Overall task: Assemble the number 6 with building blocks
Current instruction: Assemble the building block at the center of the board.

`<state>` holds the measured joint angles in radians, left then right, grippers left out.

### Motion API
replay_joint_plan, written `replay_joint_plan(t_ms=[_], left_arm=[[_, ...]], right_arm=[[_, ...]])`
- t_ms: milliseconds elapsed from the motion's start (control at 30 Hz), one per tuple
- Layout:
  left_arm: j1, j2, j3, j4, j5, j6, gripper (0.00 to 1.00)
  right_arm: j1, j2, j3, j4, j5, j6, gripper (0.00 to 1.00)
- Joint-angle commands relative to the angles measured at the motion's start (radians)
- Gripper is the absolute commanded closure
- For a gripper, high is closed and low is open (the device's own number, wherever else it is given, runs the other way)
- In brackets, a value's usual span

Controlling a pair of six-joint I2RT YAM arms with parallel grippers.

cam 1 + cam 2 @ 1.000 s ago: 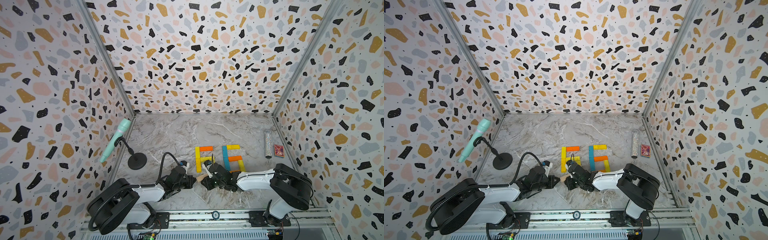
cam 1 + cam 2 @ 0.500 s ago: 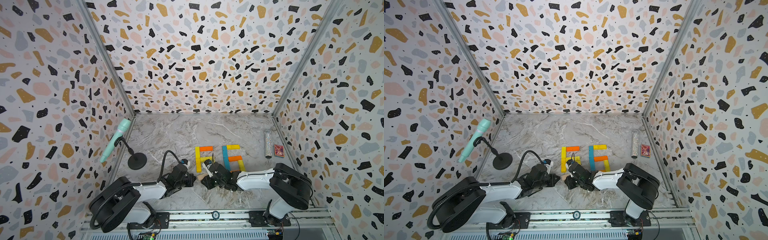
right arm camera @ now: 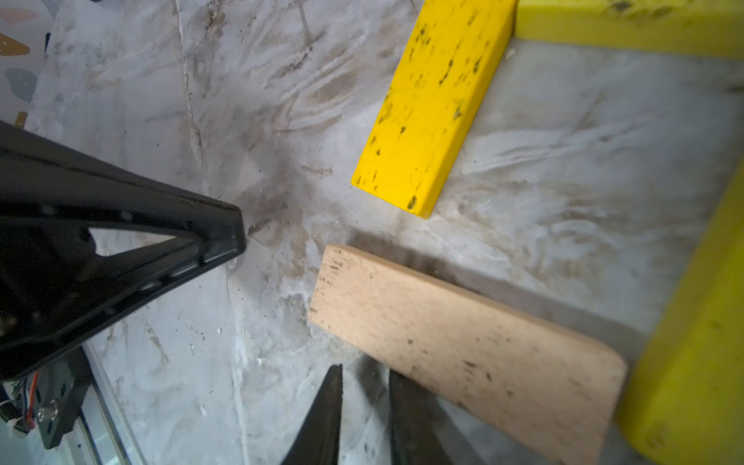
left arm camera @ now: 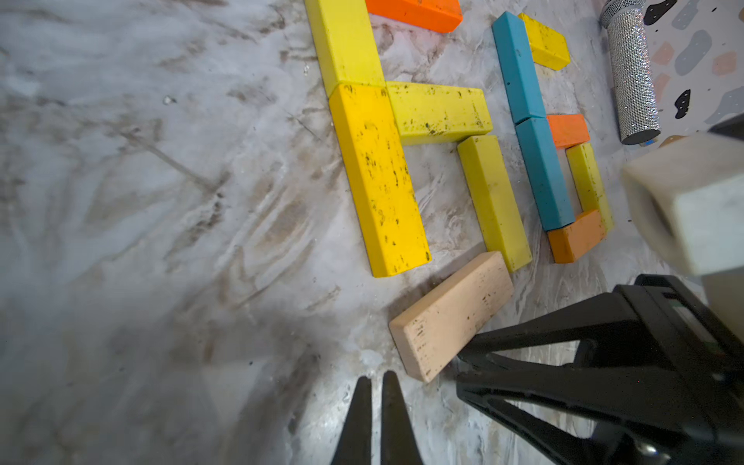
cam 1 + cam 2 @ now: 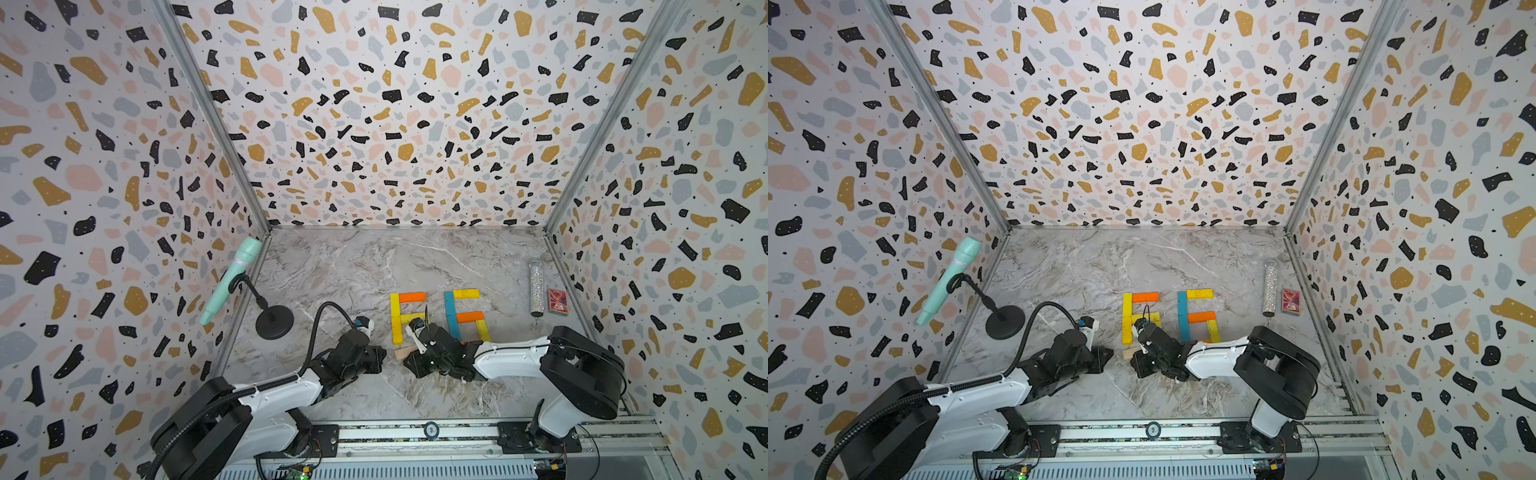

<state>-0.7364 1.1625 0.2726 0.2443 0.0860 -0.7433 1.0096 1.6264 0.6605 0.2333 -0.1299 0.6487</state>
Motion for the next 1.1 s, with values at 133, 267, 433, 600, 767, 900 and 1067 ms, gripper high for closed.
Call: replay_joint_plan(t_ms=[133,267,433,600,767,900,1067], left_arm=[[-0.005,-0.015,-0.034,0.039,-0.020,0.017,1.00],[-0.005,-0.008,-0.046,0.060,-0.023,0.015,1.00],[-0.005,0.000,-0.050,0.084,-0.019,0.005,1.00],[-0.006,0.007,-0.065,0.119,-0.008,-0.003,1.00],[-0.005,0.020,-0.063,0.121,-0.011,-0.001,1.00],[-0.006,0.026,-0.059,0.132,-0.008,-0.004,1.00],[-0.006,0.058,-0.058,0.154,0.012,0.004,1.00]], right_arm=[[-0.019,0.023,0.028,-0.073,0.015,-0.033,0.77],[-0.027,0.023,0.038,-0.084,0.011,-0.056,0.77],[-0.026,0.002,0.050,-0.109,0.006,-0.068,0.77],[-0.026,-0.032,0.025,-0.104,0.003,-0.055,0.76],[-0.023,0.006,0.043,-0.085,-0.021,-0.060,0.77],[-0.010,0.022,0.060,-0.080,-0.025,-0.058,0.77],[-0.006,0.044,0.070,-0.072,-0.025,-0.049,0.76]])
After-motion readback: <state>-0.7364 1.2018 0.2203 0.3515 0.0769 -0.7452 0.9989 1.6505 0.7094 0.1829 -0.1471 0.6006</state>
